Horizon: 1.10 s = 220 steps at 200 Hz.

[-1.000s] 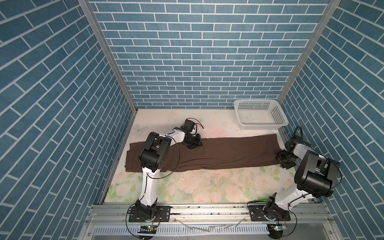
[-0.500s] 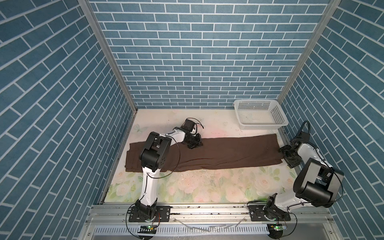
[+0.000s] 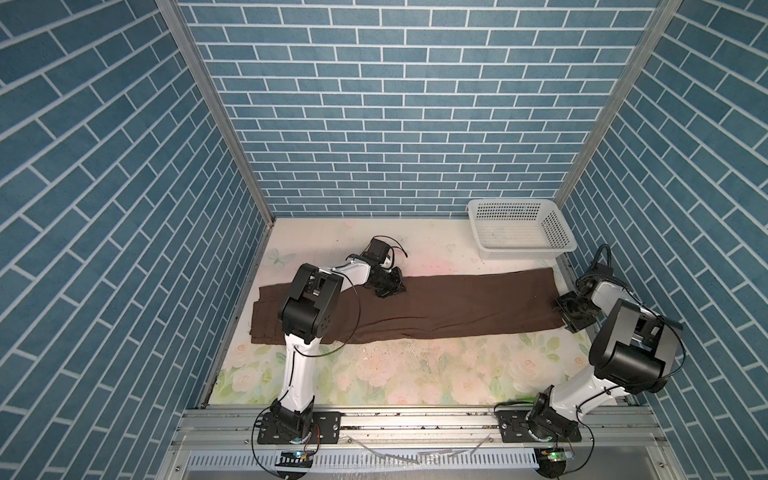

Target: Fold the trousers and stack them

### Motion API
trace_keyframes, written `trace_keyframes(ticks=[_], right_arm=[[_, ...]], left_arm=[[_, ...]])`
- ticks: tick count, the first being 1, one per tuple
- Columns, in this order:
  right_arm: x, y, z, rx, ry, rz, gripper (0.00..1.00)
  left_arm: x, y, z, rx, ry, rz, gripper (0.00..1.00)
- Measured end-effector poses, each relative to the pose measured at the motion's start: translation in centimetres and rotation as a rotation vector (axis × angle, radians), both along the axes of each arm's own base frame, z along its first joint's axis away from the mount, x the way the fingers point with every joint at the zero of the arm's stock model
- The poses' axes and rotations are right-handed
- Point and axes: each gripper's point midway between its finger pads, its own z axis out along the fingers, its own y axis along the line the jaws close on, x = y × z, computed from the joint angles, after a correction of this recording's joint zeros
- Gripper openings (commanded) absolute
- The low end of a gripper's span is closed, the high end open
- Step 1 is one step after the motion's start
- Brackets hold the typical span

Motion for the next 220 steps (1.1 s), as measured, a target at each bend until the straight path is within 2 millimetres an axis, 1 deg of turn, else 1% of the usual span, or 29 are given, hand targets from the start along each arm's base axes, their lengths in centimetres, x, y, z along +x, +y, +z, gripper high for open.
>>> trace_keyframes(ticks=[16,22,37,53,72,88,105,114,132,140,148,196,209,220], right_arm=[[-0.5,0.2,-0.4,0.005,0.015,-0.008,0.42],[-0.7,0.2,-0.6,0.006,0.021,-0.009,0.41],[-1.0,0.3,-1.0,0.009,0.03,-0.015,0.4],[-1.1,0.4,-1.7,0.015,0.037,-0.022,0.43],[-0.9,0.3,-1.7,0.01,0.026,-0.028,0.43],[-0.9,0.2,-1.7,0.007,0.026,-0.033,0.34],[-0.8,0.1,-1.7,0.004,0.021,-0.041,0.3],[-0.7,0.1,-1.8,0.002,0.011,-0.046,0.24],[-0.4,0.1,-1.7,0.001,-0.016,-0.056,0.17],[-0.2,0.1,-1.6,0.005,-0.026,-0.06,0.11],[0.0,0.2,-1.6,0.01,-0.037,-0.067,0.0],[1.3,0.0,-0.7,0.012,-0.093,-0.065,0.0],[1.5,0.2,0.3,-0.001,-0.118,-0.057,0.0],[1.9,0.4,1.8,-0.029,-0.156,-0.038,0.0]], left_arm=[[0.0,0.0,0.0,0.0,0.0,0.0,0.09],[0.0,0.0,0.0,0.0,0.0,0.0,0.09],[0.0,0.0,0.0,0.0,0.0,0.0,0.09],[0.0,0.0,0.0,0.0,0.0,0.0,0.09],[0.0,0.0,0.0,0.0,0.0,0.0,0.09],[0.0,0.0,0.0,0.0,0.0,-0.001,0.09],[0.0,0.0,0.0,0.0,0.0,0.0,0.09],[0.0,0.0,0.0,-0.001,0.001,0.0,0.09],[0.0,0.0,0.0,0.0,0.001,0.0,0.09],[0.0,0.0,0.0,0.001,0.002,0.0,0.09],[0.0,0.0,0.1,0.002,0.002,0.0,0.09],[-0.1,0.1,0.1,0.018,0.0,0.0,0.09],[-0.1,0.2,0.2,0.032,-0.006,0.0,0.09],[-0.1,0.4,0.3,0.051,-0.011,0.003,0.09]])
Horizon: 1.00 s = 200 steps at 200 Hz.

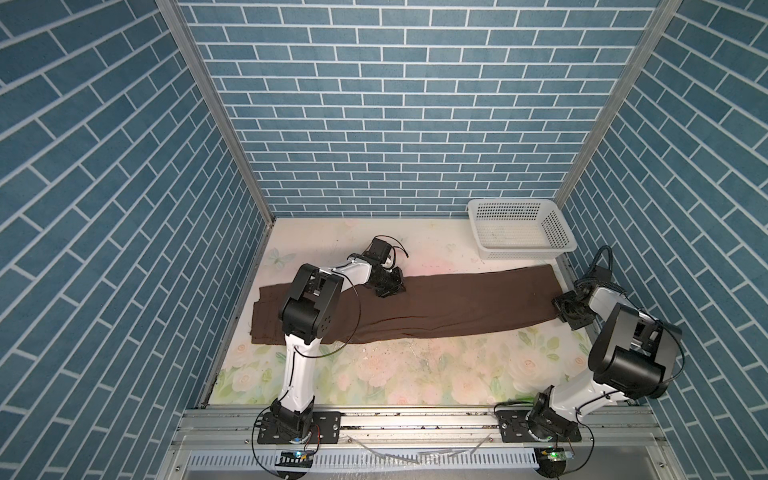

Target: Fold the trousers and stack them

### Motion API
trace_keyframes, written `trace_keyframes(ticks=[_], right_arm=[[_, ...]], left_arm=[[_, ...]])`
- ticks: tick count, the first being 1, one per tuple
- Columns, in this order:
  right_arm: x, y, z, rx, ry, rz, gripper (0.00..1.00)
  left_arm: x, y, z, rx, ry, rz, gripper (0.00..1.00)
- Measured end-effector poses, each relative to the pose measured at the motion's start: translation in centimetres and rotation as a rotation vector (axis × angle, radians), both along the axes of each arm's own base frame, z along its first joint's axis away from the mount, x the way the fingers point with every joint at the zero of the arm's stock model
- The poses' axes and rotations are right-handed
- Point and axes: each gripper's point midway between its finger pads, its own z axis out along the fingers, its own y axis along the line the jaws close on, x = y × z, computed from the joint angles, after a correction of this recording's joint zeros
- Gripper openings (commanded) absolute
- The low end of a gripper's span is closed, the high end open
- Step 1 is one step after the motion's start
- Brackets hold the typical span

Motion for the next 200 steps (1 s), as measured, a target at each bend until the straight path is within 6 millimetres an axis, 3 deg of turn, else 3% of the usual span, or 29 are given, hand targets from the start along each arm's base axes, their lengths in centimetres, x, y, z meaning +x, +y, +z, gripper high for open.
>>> trace_keyframes(ticks=[27,54,77,97,139,159,183,200], right_arm=[[0.8,1.3,5.1,-0.13,-0.113,0.08,0.0],[1.4,3.8,9.8,-0.27,-0.22,0.197,0.0],[1.8,6.5,11.6,-0.347,-0.261,0.303,0.0],[2.7,10.2,12.0,-0.397,-0.28,0.438,0.0],[6.0,22.2,12.9,-0.466,-0.359,0.793,0.0],[7.5,30.5,13.1,-0.484,-0.423,0.992,0.0],[6.6,39.6,11.8,-0.45,-0.484,1.212,0.0],[5.0,44.4,10.1,-0.415,-0.491,1.345,0.0]], left_arm=[[-0.7,0.9,0.2,0.056,0.016,0.011,0.1],[-1.4,1.8,0.3,0.101,0.037,0.021,0.1],[-1.9,2.5,0.6,0.134,0.049,0.026,0.1],[-2.1,3.1,1.8,0.15,0.037,0.034,0.1],[-1.7,4.9,4.9,0.14,-0.007,0.077,0.1],[-2.3,6.9,5.6,0.143,-0.008,0.118,0.09],[-3.5,10.0,5.8,0.147,0.012,0.185,0.1],[-4.4,11.9,5.3,0.159,0.037,0.229,0.1]])
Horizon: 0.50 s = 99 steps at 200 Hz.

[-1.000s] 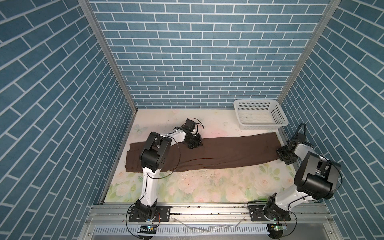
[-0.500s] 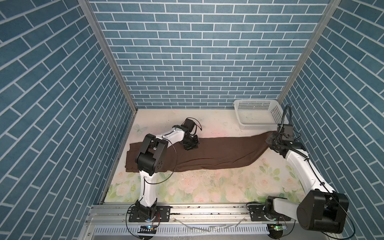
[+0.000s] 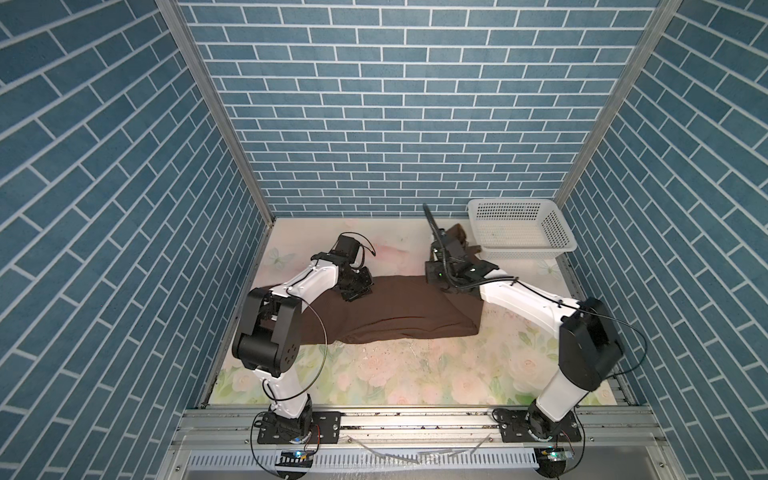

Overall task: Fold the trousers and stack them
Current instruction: 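Fold the hem end over onto the waist half with the right gripper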

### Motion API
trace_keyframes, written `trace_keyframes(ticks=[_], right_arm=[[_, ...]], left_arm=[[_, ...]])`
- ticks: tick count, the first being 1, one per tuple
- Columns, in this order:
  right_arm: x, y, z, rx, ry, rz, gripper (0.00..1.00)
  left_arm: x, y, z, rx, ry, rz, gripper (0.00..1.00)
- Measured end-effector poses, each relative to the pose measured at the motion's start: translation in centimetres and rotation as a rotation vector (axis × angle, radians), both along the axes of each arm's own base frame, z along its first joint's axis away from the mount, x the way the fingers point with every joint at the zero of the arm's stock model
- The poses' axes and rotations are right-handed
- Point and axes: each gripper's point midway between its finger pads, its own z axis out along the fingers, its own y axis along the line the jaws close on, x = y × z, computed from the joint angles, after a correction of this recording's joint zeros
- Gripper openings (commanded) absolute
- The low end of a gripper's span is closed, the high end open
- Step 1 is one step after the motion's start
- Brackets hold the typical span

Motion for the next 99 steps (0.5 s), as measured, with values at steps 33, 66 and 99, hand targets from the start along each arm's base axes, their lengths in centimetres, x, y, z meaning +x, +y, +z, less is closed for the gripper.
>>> trace_keyframes(ticks=[33,66,99], right_arm=[[-3.0,4.5,-3.8,-0.031,0.074,0.158,0.0],[-4.1,5.5,-5.1,-0.032,0.112,0.209,0.0],[-4.4,5.7,-5.1,-0.034,0.112,0.236,0.0]], left_arm=[[-1.9,2.3,-1.7,0.036,0.058,0.048,0.1],[-3.2,3.1,-3.0,0.063,0.099,0.063,0.1],[-3.2,3.4,-3.5,0.078,0.104,0.068,0.1]])
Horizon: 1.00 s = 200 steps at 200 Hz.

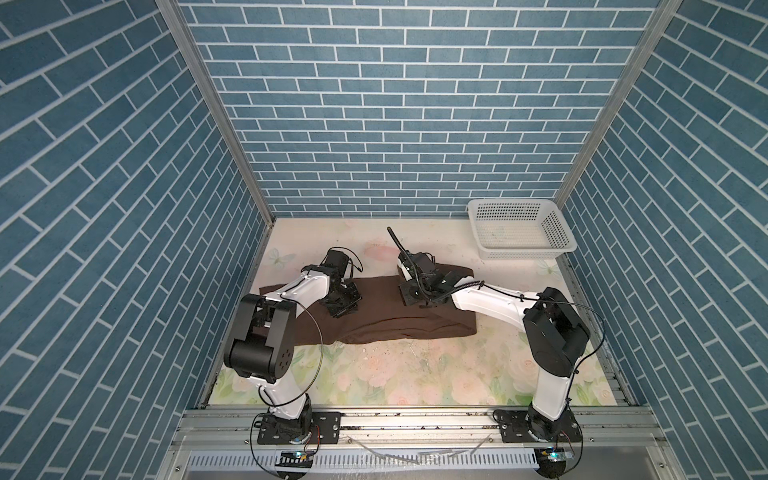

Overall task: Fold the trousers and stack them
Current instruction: 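Fold the hem end over onto the waist half with the right gripper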

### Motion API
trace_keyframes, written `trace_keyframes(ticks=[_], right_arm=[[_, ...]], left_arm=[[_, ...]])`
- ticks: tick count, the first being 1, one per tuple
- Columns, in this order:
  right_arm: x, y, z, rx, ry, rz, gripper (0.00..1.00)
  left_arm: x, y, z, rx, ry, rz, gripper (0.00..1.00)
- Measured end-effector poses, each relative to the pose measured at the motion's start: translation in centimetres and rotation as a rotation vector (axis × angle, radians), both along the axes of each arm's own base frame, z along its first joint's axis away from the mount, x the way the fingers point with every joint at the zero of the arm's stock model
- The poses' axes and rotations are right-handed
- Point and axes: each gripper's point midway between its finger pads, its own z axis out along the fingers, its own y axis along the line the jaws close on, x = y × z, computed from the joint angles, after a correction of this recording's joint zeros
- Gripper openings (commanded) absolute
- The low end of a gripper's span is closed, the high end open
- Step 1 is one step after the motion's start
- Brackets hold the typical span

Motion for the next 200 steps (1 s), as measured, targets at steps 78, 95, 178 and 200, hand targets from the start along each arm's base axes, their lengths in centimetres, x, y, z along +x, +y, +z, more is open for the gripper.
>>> trace_keyframes(ticks=[78,95,178,200], right_arm=[[-8.1,4.5,0.2,-0.059,0.023,0.331,0.0],[-10.0,5.0,-0.2,-0.074,0.059,0.414,0.0],[-11.3,5.2,-2.0,-0.069,0.111,0.443,0.43],[-10.6,3.8,-1.5,-0.034,0.114,0.375,0.44]], left_arm=[[0.3,0.4,-2.2,0.002,0.057,0.016,0.09],[0.4,0.4,-2.2,-0.006,0.061,0.018,0.09],[1.2,-0.2,-1.7,-0.035,0.045,0.015,0.36],[1.4,0.1,-1.5,-0.01,0.033,0.013,0.37]])
